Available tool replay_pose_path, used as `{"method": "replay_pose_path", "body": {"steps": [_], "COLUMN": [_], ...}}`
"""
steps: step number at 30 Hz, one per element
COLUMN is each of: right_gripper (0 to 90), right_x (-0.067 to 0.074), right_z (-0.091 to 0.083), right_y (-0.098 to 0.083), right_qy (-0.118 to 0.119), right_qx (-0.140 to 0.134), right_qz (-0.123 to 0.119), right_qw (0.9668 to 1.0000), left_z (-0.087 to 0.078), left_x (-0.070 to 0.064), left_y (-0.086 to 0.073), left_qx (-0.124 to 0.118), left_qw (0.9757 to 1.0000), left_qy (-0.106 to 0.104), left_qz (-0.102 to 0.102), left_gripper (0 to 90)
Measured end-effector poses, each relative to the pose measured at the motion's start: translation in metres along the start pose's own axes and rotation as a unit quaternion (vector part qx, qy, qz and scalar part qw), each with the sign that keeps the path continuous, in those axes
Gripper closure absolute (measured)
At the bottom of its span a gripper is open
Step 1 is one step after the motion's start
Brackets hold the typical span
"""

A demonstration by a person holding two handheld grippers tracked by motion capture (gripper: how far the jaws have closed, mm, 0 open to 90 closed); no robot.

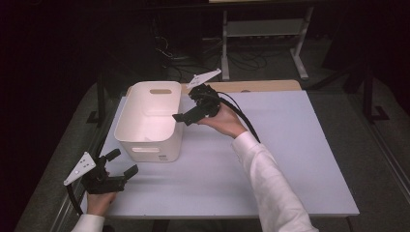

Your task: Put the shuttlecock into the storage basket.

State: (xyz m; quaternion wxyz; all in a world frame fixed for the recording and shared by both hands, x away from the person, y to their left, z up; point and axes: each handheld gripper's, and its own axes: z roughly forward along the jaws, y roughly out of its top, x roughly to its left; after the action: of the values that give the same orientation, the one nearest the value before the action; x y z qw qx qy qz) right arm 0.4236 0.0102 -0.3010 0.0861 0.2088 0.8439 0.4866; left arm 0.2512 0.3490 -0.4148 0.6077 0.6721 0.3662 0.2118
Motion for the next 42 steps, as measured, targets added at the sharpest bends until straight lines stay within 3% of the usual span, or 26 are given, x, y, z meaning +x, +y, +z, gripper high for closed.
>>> {"method": "replay_pose_path", "body": {"steps": [4,6,26,42], "right_gripper": [0.0,0.0,0.0,0.0], "right_x": [-0.003,-0.003,-0.017,-0.027], "right_z": [-0.007,-0.011,-0.057,-0.07], "right_y": [-0.006,-0.008,-0.042,-0.076], "right_qy": [-0.009,-0.007,-0.032,-0.038], "right_qx": [0.0,-0.006,-0.041,-0.054], "right_qz": [0.0,0.019,0.029,0.045], "right_qw": [1.0,0.9998,0.9982,0.9968], "left_z": [0.0,0.001,0.004,0.005], "left_x": [0.001,0.0,-0.001,0.001], "left_y": [0.0,0.0,0.0,-0.001], "left_qx": [0.002,-0.003,0.004,0.011], "left_qw": [1.0,1.0,1.0,0.9999], "left_qy": [0.0,-0.001,0.002,0.008], "left_qz": [0.004,-0.002,-0.002,0.001], "left_gripper": [0.0,0.0,0.0,0.0]}}
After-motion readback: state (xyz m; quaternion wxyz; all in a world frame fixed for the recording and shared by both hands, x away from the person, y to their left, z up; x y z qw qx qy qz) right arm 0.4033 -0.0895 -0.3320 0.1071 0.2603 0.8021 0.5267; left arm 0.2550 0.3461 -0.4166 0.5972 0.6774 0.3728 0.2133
